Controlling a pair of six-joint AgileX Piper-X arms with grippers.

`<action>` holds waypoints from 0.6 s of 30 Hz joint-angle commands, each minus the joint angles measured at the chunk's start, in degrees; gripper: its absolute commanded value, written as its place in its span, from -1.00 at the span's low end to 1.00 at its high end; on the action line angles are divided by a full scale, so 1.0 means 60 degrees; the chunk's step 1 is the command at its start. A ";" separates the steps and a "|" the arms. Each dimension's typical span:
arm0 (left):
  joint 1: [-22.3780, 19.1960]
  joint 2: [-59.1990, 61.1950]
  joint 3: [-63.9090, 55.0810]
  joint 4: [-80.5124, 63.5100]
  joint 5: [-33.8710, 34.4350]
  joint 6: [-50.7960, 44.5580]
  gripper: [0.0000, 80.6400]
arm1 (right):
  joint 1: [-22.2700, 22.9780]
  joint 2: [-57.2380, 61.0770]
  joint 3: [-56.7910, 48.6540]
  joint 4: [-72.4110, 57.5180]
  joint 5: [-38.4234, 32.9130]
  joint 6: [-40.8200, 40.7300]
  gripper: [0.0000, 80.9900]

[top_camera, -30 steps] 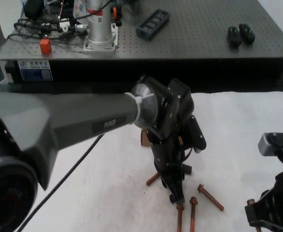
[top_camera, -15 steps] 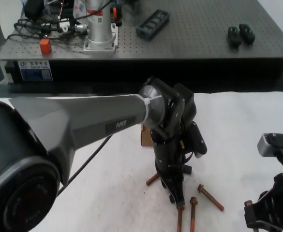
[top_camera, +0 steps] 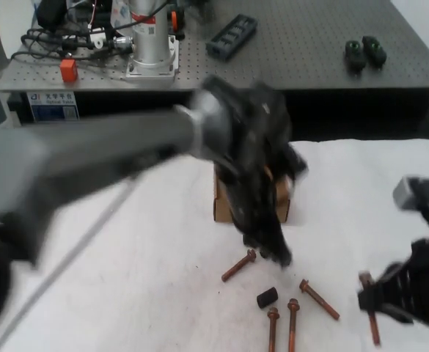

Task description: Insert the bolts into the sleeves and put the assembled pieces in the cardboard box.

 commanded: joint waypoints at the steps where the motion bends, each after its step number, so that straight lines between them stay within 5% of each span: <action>1: 0.0587 -0.2237 0.2049 -0.1751 0.1173 -0.2311 -0.99 | -0.0017 -0.0585 -0.0029 -0.2274 -0.1722 0.1216 -0.89; 10: 0.0400 -0.6758 0.8053 -0.8956 0.4347 -0.5018 -0.99 | 0.1382 -0.0525 -0.0029 -0.8299 -0.2265 0.4609 -0.89; 18: 0.0375 -0.8420 0.9710 -1.1670 0.4591 -0.6190 -0.99 | 0.2314 -0.0291 -0.0029 -0.9824 -0.1817 0.5393 -0.89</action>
